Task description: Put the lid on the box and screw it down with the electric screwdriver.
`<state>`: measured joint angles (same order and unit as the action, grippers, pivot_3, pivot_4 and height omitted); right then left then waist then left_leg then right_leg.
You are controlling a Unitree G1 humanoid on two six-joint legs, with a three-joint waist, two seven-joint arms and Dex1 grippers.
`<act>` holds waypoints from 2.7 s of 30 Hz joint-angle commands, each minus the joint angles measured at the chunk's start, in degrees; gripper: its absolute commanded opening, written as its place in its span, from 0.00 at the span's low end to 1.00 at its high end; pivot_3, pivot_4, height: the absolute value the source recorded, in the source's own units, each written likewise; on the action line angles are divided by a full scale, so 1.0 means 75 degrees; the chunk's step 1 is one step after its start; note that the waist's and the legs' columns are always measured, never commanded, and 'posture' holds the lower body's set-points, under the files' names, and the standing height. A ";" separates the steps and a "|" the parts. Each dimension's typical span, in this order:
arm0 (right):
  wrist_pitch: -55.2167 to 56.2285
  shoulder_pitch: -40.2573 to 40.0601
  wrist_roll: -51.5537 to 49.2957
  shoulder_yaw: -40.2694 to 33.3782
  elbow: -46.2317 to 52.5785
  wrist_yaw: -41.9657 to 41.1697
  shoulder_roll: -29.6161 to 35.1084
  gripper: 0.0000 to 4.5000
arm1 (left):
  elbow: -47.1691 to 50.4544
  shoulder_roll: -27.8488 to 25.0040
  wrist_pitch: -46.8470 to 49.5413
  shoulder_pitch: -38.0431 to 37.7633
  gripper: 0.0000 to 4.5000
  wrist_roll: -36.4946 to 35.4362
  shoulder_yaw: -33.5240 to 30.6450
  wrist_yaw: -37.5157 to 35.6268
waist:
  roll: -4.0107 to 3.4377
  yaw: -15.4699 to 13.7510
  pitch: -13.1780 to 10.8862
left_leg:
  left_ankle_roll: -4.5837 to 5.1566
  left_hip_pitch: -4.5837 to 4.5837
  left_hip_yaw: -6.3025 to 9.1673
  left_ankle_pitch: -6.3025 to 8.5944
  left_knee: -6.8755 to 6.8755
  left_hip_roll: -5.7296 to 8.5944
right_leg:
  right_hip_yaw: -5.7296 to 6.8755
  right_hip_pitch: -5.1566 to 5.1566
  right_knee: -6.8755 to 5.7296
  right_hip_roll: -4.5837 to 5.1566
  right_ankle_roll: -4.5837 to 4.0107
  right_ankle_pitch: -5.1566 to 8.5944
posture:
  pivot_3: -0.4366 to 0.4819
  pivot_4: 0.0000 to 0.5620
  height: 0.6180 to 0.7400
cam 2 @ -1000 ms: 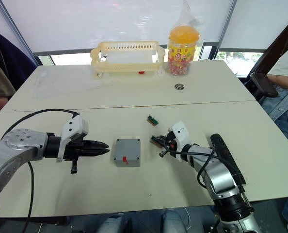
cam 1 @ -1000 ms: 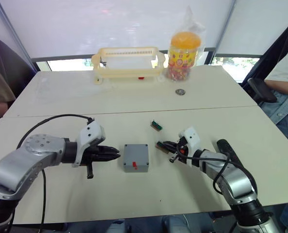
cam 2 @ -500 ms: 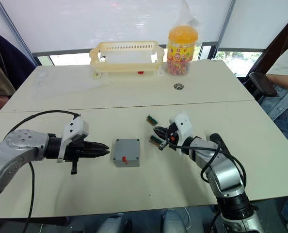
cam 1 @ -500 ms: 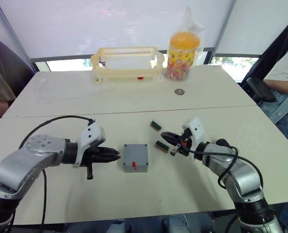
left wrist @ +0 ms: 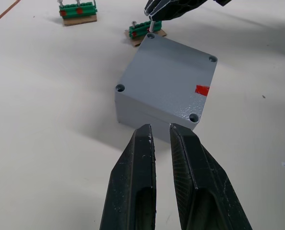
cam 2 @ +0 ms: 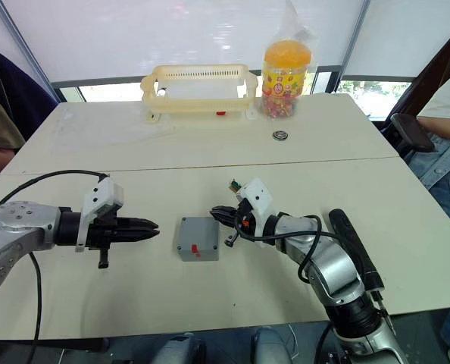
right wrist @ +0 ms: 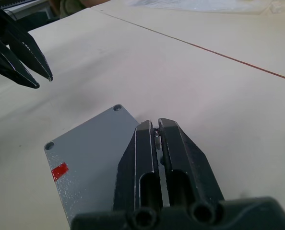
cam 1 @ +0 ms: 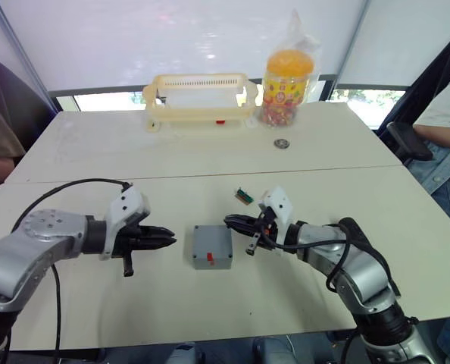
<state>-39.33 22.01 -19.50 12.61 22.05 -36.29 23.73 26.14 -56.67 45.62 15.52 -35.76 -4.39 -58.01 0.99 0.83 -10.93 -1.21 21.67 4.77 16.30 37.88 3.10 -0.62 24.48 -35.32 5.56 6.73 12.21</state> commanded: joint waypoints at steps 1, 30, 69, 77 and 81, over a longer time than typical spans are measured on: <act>0.0213 0.0127 0.0054 -0.0041 0.0052 -0.0069 0.0045 0.02 | 0.0226 0.0004 -0.0051 0.0000 0.12 -0.0106 -0.0301 0.0099 | 0.0000 0.0000 0.0000 | 0.0000 0.0000 0.0001 0.0000 0.0000 0.0000 | 0.0000 0.0000 0.0000 0.0000 0.0000 0.0000 | 0.48 0.27 1.00; 0.0524 -0.0056 0.0480 0.0159 -0.0227 -0.0158 0.0039 0.02 | 0.0224 0.0132 -0.0124 0.0112 0.12 0.0024 -0.0068 0.0181 | 0.0000 -0.0001 0.0000 | 0.0000 0.0000 0.0000 0.0000 0.0000 0.0002 | 0.0000 0.0000 0.0000 0.0000 0.0000 0.0000 | 0.48 0.27 1.00; -0.6804 -0.1162 -0.3372 -0.5121 0.0157 -0.1579 0.6989 1.00 | 0.0832 0.1804 -0.0969 0.1644 0.99 0.0051 0.2302 -0.0459 | -0.0016 -0.0038 -0.0004 | 0.0044 0.0019 -0.0036 0.0025 0.0014 0.0000 | -0.0015 -0.0002 0.0022 0.0007 -0.0025 0.0014 | 0.48 0.27 1.00; -0.7090 -0.4169 -0.3374 -0.7102 0.0272 -0.2508 0.7586 1.00 | 0.1855 0.2132 -0.0922 0.1236 0.99 0.0209 0.3012 -0.0202 | -0.0016 -0.0067 -0.0004 | 0.0049 0.0021 -0.0063 0.0027 0.0031 -0.0002 | -0.0025 -0.0006 0.0022 0.0005 0.0001 0.0006 | 0.48 0.27 1.00; -0.7090 -0.4820 -0.3518 -0.7490 0.0607 -0.2508 0.7364 1.00 | 0.2003 0.2213 -0.0746 0.1188 0.99 0.0085 0.3058 -0.0051 | -0.0016 -0.0072 -0.0004 | 0.0049 0.0018 -0.0067 0.0027 0.0034 -0.0002 | -0.0026 -0.0006 0.0016 0.0004 0.0002 0.0007 | 0.48 0.27 1.00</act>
<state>-92.15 -13.76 -45.12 -41.06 25.16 -55.00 79.43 39.02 -40.32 39.75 24.45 -34.38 18.97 -58.88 0.87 0.28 -10.95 -0.84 21.80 4.27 16.50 38.15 3.09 -0.81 24.43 -35.20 5.58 6.75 12.26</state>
